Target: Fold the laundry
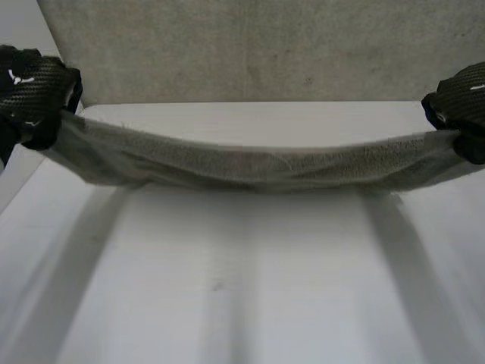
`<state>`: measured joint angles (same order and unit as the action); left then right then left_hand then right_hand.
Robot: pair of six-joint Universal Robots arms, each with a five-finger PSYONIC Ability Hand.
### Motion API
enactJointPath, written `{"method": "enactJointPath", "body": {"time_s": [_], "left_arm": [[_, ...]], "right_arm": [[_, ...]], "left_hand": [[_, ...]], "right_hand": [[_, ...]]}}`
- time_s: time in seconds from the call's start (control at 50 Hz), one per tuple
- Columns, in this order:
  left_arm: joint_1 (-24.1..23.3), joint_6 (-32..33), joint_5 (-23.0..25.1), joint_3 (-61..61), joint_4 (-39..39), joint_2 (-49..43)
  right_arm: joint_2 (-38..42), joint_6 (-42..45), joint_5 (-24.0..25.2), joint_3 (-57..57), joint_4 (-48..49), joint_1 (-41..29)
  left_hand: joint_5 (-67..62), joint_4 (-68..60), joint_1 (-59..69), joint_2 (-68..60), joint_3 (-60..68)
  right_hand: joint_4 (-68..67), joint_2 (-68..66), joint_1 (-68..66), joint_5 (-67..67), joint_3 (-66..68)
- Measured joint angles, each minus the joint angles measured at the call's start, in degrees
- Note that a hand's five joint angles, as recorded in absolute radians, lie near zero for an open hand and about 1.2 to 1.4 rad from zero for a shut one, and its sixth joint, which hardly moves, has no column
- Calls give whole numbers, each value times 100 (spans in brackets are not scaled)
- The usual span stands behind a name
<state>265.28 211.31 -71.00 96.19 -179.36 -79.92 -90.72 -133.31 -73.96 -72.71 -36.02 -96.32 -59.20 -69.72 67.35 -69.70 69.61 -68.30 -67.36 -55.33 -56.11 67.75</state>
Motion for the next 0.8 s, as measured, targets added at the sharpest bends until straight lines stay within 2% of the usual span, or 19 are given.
{"method": "enactJointPath", "body": {"time_s": [0.1,0.14,0.24,0.34,0.36,0.44,0.52,0.56,0.58,0.6,0.68,0.8], "left_arm": [[81,162,66,-193,756,-211],[86,402,51,-250,1045,-675],[53,736,-5,-350,1155,-1440],[-173,1046,-256,-1145,960,-2834],[-173,1046,-256,-1145,960,-2834],[-437,1039,-516,-2298,561,-3576],[-549,899,-646,-3140,53,-3759],[-604,706,-746,-3699,-414,-3796],[-650,414,-881,-4215,-959,-3783],[-650,414,-881,-4215,-959,-3783],[-702,-361,-1238,-5006,-2091,-3657],[-635,-999,-1479,-4729,-2440,-3392]], "right_arm": [[234,379,58,-26,-228,-20],[662,498,50,-108,-232,-40],[1313,539,-18,-91,-167,-72],[2262,469,-372,464,293,-315],[2262,469,-372,464,293,-315],[2846,412,-903,1360,1297,-718],[2984,380,-1203,1874,2299,-921],[2991,335,-1361,2125,3124,-1030],[2919,261,-1490,2300,4053,-1125],[2919,261,-1490,2300,4053,-1125],[2591,80,-1626,2302,5615,-1242],[2286,-77,-1527,1865,5807,-1254]], "left_hand": [[0,-4,22,0,1],[0,-4,22,0,1],[0,-5,22,0,1],[0,-5,40,0,2],[0,-5,40,0,2],[0,-5,40,0,2],[0,-5,40,0,5],[0,-5,40,0,5],[0,-5,43,0,5],[0,-5,43,0,5],[0,-5,69,0,5],[-13,-5,69,0,5]], "right_hand": [[0,0,0,-5,0],[0,0,0,-8,0],[0,0,0,-10,0],[0,0,0,-10,0],[0,0,0,-10,0],[0,0,0,-11,0],[0,-27,0,-11,0],[-1,-27,0,-11,0],[-1,-27,0,-11,0],[-1,-27,0,-11,0],[-1,-27,0,-12,0],[-2,-27,0,-24,0]]}}
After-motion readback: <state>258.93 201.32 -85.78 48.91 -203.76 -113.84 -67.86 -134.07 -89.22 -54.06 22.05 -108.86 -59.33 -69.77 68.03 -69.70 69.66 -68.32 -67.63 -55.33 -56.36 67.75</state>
